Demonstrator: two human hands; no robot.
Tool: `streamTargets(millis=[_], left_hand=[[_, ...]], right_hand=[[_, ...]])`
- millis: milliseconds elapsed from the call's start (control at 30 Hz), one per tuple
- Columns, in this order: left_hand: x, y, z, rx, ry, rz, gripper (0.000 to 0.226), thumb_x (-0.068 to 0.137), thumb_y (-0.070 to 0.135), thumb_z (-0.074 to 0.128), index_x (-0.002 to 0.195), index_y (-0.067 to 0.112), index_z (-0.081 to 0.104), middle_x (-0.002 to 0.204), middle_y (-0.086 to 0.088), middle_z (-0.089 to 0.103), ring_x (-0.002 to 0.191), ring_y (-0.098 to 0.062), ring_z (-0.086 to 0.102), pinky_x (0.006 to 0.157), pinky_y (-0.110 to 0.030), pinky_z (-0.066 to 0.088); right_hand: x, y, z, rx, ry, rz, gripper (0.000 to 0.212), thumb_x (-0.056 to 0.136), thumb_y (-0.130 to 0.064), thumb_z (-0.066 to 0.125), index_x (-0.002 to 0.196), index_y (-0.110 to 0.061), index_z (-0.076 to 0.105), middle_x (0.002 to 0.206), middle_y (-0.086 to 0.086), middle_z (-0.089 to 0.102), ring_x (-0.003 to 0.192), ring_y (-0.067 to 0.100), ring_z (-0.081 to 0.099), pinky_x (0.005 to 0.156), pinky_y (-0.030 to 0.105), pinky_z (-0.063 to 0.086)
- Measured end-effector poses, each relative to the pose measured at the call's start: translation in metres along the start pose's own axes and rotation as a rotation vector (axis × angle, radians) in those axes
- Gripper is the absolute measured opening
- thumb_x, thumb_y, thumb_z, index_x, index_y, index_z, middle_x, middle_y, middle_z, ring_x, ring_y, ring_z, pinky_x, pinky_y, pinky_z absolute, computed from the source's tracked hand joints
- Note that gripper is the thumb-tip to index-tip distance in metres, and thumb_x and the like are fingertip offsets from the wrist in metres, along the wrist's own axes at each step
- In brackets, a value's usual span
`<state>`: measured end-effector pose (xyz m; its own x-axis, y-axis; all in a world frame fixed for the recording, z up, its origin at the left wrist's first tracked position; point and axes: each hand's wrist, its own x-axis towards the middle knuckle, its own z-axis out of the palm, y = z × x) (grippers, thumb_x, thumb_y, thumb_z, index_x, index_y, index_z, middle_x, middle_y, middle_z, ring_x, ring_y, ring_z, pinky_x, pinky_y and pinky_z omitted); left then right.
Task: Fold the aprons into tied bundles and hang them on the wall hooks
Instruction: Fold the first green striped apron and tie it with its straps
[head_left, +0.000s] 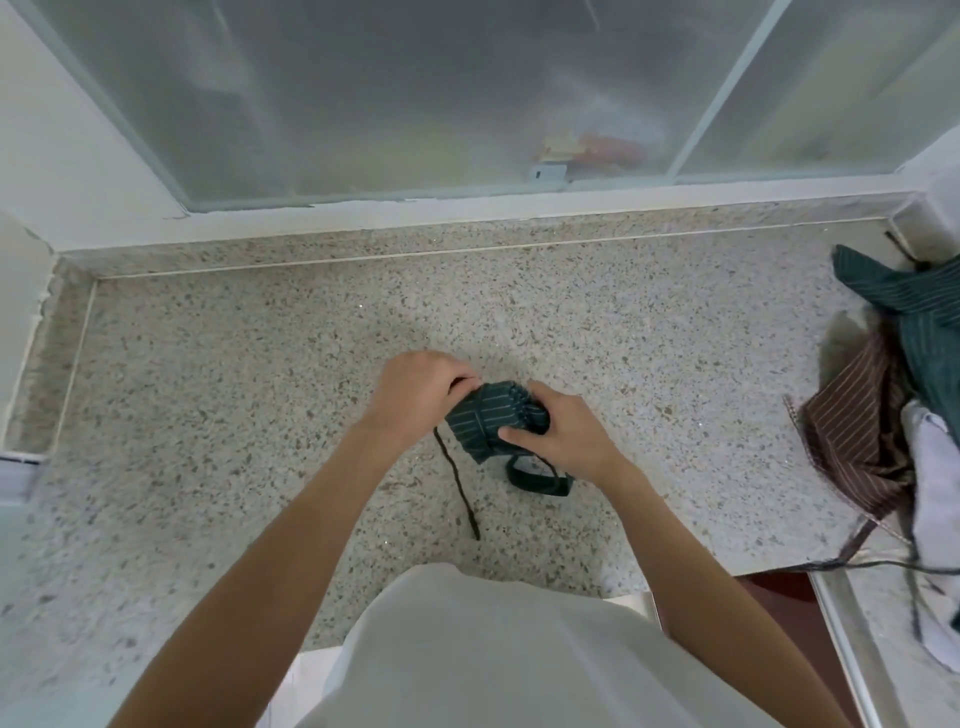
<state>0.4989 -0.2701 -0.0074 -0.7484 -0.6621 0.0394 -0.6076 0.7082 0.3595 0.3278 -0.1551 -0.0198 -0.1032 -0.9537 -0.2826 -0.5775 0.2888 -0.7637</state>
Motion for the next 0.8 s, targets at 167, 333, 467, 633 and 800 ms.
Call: streamTargets(millis=[167,333,467,633,800], left_hand=[[0.004,-0.014,0.005,-0.164,0.237,-0.202,0.012,0.085,0.03,0.066,0.09,0.022,0.074,0.076,0.005,0.071,0.061,-0.01,0.061,0.056,-0.029,0.052],[0.01,-0.023,0.016,-0.322,0.328,-0.295,0.014,0.08,0.029,0.072,0.09,0.019,0.075,0.074,0.006,0.072,0.06,-0.005,0.063,0.056,-0.021,0.051],[0.019,-0.038,0.044,-0.451,0.334,-0.424,0.017,0.08,0.024,0.073,0.094,0.014,0.075,0.082,0.002,0.073,0.068,-0.005,0.065,0.064,-0.015,0.049],[0.037,-0.055,0.082,-0.498,0.184,-0.504,0.016,0.081,0.021,0.071,0.096,0.014,0.074,0.084,-0.001,0.071,0.074,-0.012,0.065,0.068,-0.01,0.044],[0.051,-0.054,0.103,-0.501,0.171,-0.41,0.018,0.081,0.014,0.072,0.099,0.014,0.073,0.087,0.002,0.066,0.073,-0.002,0.057,0.07,-0.014,0.049]], right_hand=[[0.037,-0.012,0.027,-0.169,0.239,-0.009,0.037,0.08,-0.035,0.07,0.105,-0.011,0.057,0.087,0.003,0.068,0.073,0.02,0.063,0.07,0.031,0.05],[0.075,-0.028,0.036,0.826,0.302,0.401,0.021,0.087,-0.028,0.066,0.101,-0.012,0.062,0.091,-0.003,0.068,0.082,0.015,0.065,0.066,0.016,0.049],[0.105,-0.019,0.05,1.226,0.165,0.602,0.029,0.087,-0.024,0.066,0.112,-0.008,0.065,0.104,0.009,0.071,0.095,0.024,0.068,0.078,0.035,0.055],[0.133,0.012,0.06,0.957,0.191,0.649,0.044,0.087,-0.04,0.064,0.118,-0.011,0.057,0.113,0.004,0.066,0.102,0.021,0.063,0.078,0.031,0.054],[0.133,0.038,0.047,-0.343,0.398,0.338,0.058,0.087,-0.048,0.058,0.125,-0.006,0.05,0.127,0.016,0.045,0.115,0.032,0.039,0.1,0.041,0.032]])
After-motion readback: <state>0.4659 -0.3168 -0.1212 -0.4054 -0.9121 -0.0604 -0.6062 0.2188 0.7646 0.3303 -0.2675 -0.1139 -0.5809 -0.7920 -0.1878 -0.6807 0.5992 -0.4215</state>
